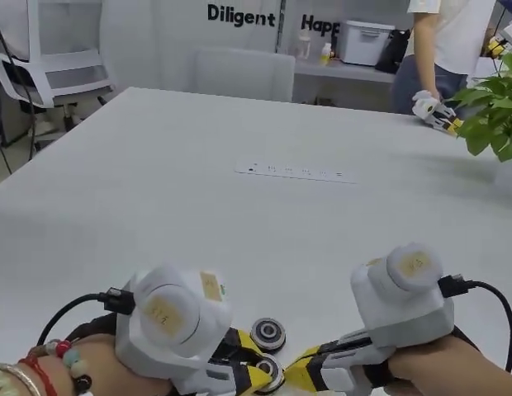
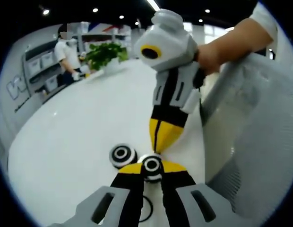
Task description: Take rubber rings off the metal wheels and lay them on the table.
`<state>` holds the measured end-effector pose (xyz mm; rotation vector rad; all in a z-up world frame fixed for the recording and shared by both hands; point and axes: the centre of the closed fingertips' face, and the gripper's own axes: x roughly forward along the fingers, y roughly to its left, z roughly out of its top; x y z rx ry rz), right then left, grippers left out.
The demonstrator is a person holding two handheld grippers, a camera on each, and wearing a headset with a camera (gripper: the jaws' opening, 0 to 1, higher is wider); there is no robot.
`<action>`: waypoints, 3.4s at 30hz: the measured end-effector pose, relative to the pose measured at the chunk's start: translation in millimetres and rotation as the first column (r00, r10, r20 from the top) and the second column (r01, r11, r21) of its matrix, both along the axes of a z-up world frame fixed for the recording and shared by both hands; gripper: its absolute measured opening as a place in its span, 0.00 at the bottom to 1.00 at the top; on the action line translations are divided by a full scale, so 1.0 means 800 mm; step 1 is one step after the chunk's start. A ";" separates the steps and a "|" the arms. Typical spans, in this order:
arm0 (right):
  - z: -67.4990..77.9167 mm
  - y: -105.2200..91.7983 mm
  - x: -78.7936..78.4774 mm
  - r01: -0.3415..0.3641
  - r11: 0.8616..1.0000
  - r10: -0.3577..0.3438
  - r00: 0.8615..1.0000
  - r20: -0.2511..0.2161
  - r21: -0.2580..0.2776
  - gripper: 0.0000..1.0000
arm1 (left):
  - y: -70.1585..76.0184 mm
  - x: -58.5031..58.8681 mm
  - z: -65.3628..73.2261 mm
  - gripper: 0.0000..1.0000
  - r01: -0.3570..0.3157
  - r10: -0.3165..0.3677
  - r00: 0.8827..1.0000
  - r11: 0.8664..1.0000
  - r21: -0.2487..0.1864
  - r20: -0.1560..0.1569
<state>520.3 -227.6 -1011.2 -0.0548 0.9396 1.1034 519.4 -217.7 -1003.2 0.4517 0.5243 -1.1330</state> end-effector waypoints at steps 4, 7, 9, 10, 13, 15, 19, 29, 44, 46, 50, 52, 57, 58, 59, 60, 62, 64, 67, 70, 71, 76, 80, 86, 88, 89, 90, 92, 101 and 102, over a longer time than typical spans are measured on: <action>-0.002 -0.001 0.002 0.044 0.999 -0.043 0.998 -0.047 0.032 0.00 | 0.001 0.001 0.000 0.14 -0.010 0.010 1.000 1.000 -0.009 -0.006; 0.000 0.000 0.001 0.062 0.997 -0.059 0.996 -0.069 0.042 0.00 | 0.001 0.000 0.000 0.14 -0.011 0.011 1.000 1.000 -0.008 -0.006; 0.000 0.000 0.000 0.066 0.997 -0.063 0.995 -0.079 0.047 0.00 | 0.001 0.000 0.000 0.14 -0.010 0.010 1.000 1.000 -0.007 -0.005; 0.000 0.000 0.000 0.067 0.997 -0.063 0.995 -0.081 0.048 0.00 | 0.001 -0.001 0.000 0.14 -0.010 0.010 1.000 1.000 -0.007 -0.006; 0.000 0.001 0.000 0.073 0.996 -0.069 0.994 -0.089 0.052 0.00 | 0.002 -0.001 0.000 0.14 -0.009 0.009 1.000 1.000 -0.005 -0.005; 0.001 0.001 0.001 0.080 0.995 -0.074 0.993 -0.093 0.055 0.00 | 0.002 -0.001 0.000 0.14 -0.010 0.010 1.000 1.000 -0.004 -0.005; 0.003 0.002 0.000 0.086 0.994 -0.079 0.992 -0.103 0.065 0.00 | 0.002 -0.001 0.000 0.14 -0.011 0.011 1.000 1.000 -0.003 -0.004; 0.005 0.005 0.000 0.083 0.995 -0.076 0.992 -0.097 0.062 0.00 | 0.002 -0.001 0.000 0.14 -0.011 0.011 1.000 1.000 0.003 -0.004; 0.007 0.007 -0.003 0.056 0.997 -0.052 0.995 -0.080 0.054 0.00 | 0.001 -0.002 -0.001 0.14 -0.005 0.005 1.000 1.000 0.000 -0.007; 0.007 0.007 -0.002 0.054 0.997 -0.050 0.996 -0.076 0.051 0.00 | 0.001 -0.001 -0.001 0.14 -0.005 0.005 1.000 1.000 -0.002 -0.007; 0.007 0.007 -0.001 0.059 0.997 -0.055 0.995 -0.078 0.050 0.00 | 0.001 -0.001 -0.001 0.14 -0.008 0.008 1.000 1.000 -0.001 -0.004; 0.008 0.007 -0.002 0.058 0.997 -0.054 0.996 -0.078 0.052 0.00 | 0.001 -0.001 -0.001 0.14 -0.009 0.009 1.000 1.000 0.001 -0.005; 0.009 0.009 -0.002 0.053 0.997 -0.049 0.996 -0.072 0.053 0.00 | 0.001 -0.001 -0.001 0.14 -0.004 0.004 1.000 1.000 0.002 -0.002; 0.009 0.009 -0.002 0.049 0.997 -0.045 0.997 -0.069 0.052 0.00 | 0.001 -0.001 -0.001 0.14 -0.003 0.003 1.000 1.000 0.003 -0.001; 0.009 0.009 -0.002 0.048 0.998 -0.044 0.997 -0.070 0.052 0.00 | 0.001 -0.001 -0.001 0.14 -0.002 0.002 1.000 1.000 0.003 0.000; 0.008 0.009 -0.001 0.047 0.998 -0.044 0.997 -0.071 0.052 0.00 | 0.001 -0.001 -0.001 0.14 -0.002 0.002 1.000 1.000 0.004 0.002; 0.008 0.009 -0.001 0.048 0.998 -0.045 0.996 -0.071 0.051 0.00 | 0.000 0.000 -0.001 0.14 -0.004 0.004 1.000 1.000 0.005 0.004; 0.009 0.009 0.000 0.045 0.998 -0.042 0.997 -0.062 0.047 0.00 | 0.000 0.001 -0.001 0.14 -0.005 0.005 1.000 1.000 0.005 0.005; 0.009 0.009 0.001 0.042 0.998 -0.040 0.997 -0.061 0.047 0.00 | 0.000 0.001 -0.001 0.14 -0.007 0.007 1.000 1.000 0.002 0.003; 0.009 0.010 0.002 0.046 0.998 -0.043 0.997 -0.060 0.047 0.00 | 0.001 0.003 -0.001 0.14 -0.011 0.011 1.000 1.000 0.004 0.003; 0.009 0.010 0.002 0.049 0.998 -0.046 0.997 -0.059 0.048 0.00 | 0.002 0.003 -0.001 0.14 -0.013 0.013 1.000 1.000 0.003 0.004; 0.011 0.011 0.001 0.042 0.998 -0.040 0.998 -0.048 0.047 0.00 | 0.002 0.003 0.000 0.14 -0.015 0.015 1.000 1.000 0.002 0.004; 0.014 0.016 -0.001 0.032 0.997 -0.029 0.998 -0.050 0.063 0.00 | 0.001 0.002 0.000 0.14 -0.014 0.014 1.000 1.000 0.002 0.005; 0.029 0.033 -0.010 -0.021 0.996 0.020 1.000 0.009 0.086 0.00 | 0.000 0.003 0.000 0.14 -0.024 0.024 1.000 1.000 -0.003 0.005; 0.028 0.029 -0.007 0.017 0.994 -0.013 0.999 -0.038 0.107 0.00 | 0.000 0.003 0.001 0.14 -0.029 0.029 1.000 1.000 -0.005 0.005; 0.028 0.026 -0.006 0.022 0.994 -0.018 0.999 -0.039 0.110 0.00 | 0.000 0.003 0.001 0.14 -0.030 0.030 1.000 1.000 -0.004 0.005; 0.027 0.025 -0.005 0.025 0.994 -0.021 0.999 -0.039 0.110 0.00 | 0.000 0.004 0.001 0.14 -0.030 0.030 1.000 1.000 -0.003 0.005; 0.027 0.025 -0.004 0.030 0.994 -0.026 0.999 -0.037 0.106 0.00 | -0.001 0.004 0.001 0.14 -0.032 0.032 0.999 0.999 -0.005 0.005; 0.022 0.017 0.002 0.083 0.993 -0.079 0.996 -0.048 0.089 0.00 | -0.001 0.007 0.001 0.14 -0.039 0.039 0.999 0.999 -0.017 -0.018; 0.021 0.015 0.005 0.087 0.993 -0.084 0.996 -0.042 0.083 0.00 | 0.000 0.007 0.002 0.14 -0.045 0.045 0.998 0.999 -0.009 -0.039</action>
